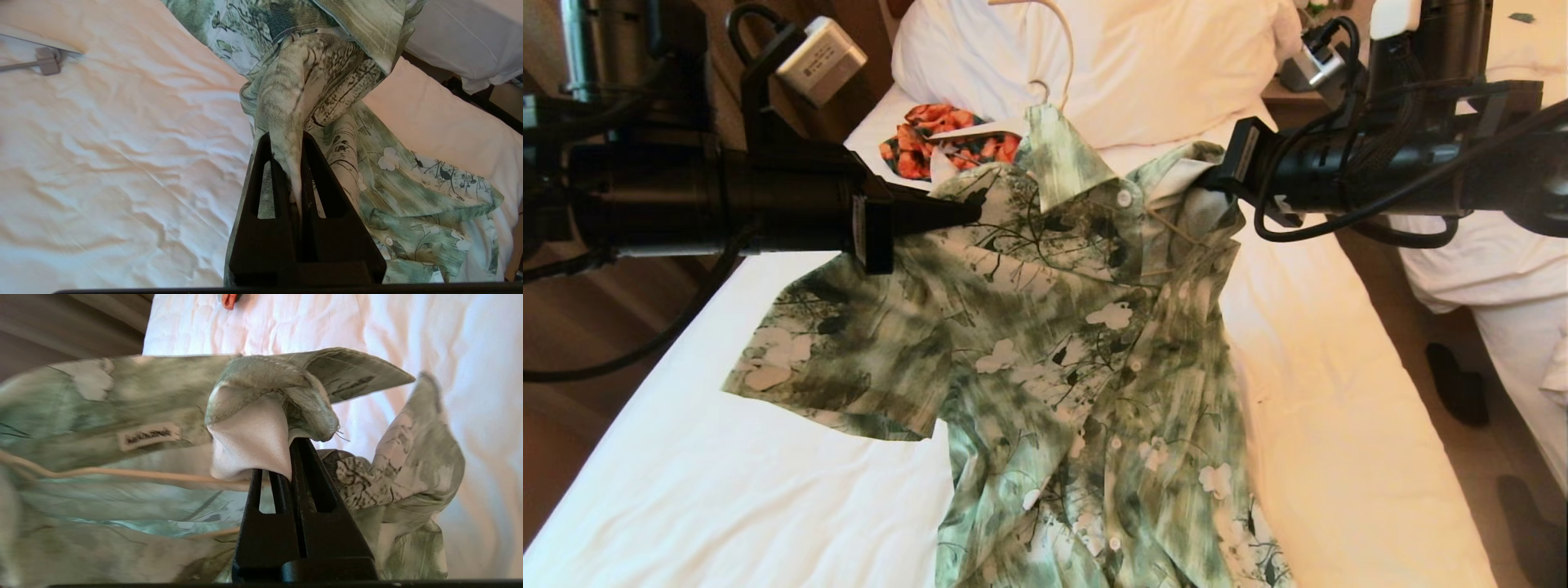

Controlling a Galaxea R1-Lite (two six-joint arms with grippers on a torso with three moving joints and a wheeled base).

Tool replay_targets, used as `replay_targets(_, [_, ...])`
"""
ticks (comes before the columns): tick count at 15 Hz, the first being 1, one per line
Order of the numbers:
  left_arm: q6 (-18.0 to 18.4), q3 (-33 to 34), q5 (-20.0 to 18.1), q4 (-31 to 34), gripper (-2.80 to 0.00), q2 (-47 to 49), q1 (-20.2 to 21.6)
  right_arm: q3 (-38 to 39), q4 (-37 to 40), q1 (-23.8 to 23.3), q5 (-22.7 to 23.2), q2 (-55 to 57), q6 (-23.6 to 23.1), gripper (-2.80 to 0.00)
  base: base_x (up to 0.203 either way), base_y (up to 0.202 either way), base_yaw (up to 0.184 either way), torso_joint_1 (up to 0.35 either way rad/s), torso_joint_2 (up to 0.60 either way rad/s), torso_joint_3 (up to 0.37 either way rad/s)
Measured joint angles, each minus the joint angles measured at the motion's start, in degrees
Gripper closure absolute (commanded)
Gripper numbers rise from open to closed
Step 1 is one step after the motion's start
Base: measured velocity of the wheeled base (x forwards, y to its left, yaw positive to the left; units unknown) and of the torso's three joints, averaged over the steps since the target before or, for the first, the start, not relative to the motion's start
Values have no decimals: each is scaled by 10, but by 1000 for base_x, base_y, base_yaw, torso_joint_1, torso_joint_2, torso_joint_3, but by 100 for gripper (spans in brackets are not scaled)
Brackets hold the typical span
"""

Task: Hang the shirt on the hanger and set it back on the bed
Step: Hook the other side of the shirt onto the hanger

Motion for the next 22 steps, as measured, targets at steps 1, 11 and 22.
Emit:
replay_targets(1, [0, 1, 0, 1, 0, -6, 2, 1, 0, 0, 0, -2, 0, 0, 0, 0, 0, 0, 0, 0])
replay_targets(11, [-15, 2, 34, -29, 0, -2, -37, -22, 18, 27, 0, -14, 2, 0, 0, 0, 0, 0, 0, 0])
replay_targets(22, [-74, -3, 107, -94, 0, 21, -93, -69, 17, 31, 0, 0, 17, 0, 0, 0, 0, 0, 0, 0])
